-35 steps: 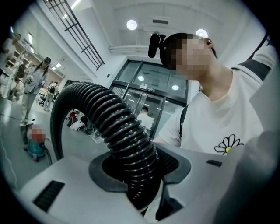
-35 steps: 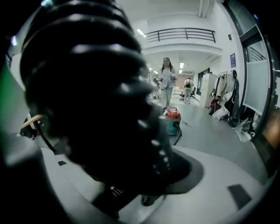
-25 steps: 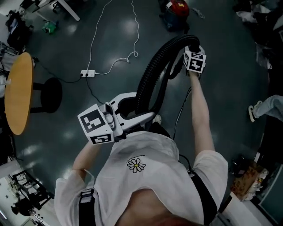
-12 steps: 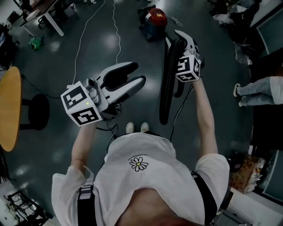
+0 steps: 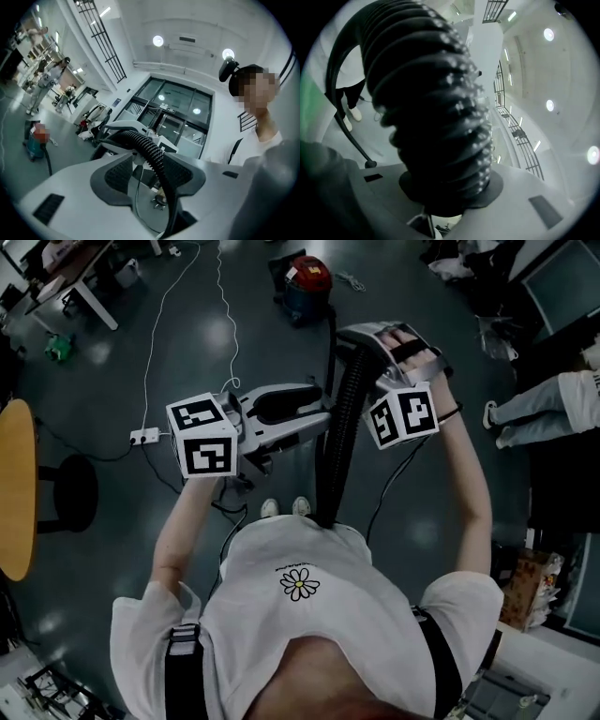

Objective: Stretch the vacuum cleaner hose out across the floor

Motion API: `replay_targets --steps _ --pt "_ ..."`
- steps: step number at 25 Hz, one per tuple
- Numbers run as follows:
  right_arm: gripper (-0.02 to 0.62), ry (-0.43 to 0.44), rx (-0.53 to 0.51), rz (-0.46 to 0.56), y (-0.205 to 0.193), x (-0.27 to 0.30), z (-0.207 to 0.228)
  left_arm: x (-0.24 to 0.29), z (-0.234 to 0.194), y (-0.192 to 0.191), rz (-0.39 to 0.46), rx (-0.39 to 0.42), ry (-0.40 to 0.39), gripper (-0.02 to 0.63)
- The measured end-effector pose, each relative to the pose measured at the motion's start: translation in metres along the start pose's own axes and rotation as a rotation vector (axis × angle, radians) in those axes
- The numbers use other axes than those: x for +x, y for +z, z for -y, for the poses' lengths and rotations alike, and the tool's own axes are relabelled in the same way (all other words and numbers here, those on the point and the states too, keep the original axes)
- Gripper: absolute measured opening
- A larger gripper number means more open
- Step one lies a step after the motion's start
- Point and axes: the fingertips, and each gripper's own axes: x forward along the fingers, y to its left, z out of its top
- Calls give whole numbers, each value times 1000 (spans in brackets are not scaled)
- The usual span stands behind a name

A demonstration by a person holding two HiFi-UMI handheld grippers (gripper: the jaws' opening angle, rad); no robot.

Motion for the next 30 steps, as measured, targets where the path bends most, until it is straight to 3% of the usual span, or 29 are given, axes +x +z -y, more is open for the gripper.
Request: replay_targets --steps 4,8,9,13,15,19,21,27,28,30 --pt "147 -92 -156 2 -1 -17 22 17 4 -9 29 -168 -122 191" --pt "147 -184 -254 16 14 -18 44 30 22 0 79 -298 -272 313" --pt "147 -195 -252 27 21 -16 46 36 25 1 76 -281 -277 347" --pt "147 -185 -210 113 54 -15 44 50 39 -4 -25 -72 -285 348" --pt "147 -152 -178 142 60 -16 38 46 46 -8 -66 -42 -307 347" --pt "149 5 -2 197 67 -24 10 40 58 -25 -79 13 -294 287" --pt "151 41 100 210 66 -28 -1 41 60 -32 -62 -17 -288 277" --pt "274 -31 409 208 47 -39 -10 39 65 -41 -5 -140 -298 275" --pt "291 -33 484 220 39 -41 -15 37 65 -41 4 -159 -304 275" --pt "295 -7 737 237 17 -46 -34 32 65 -41 7 -169 -306 275"
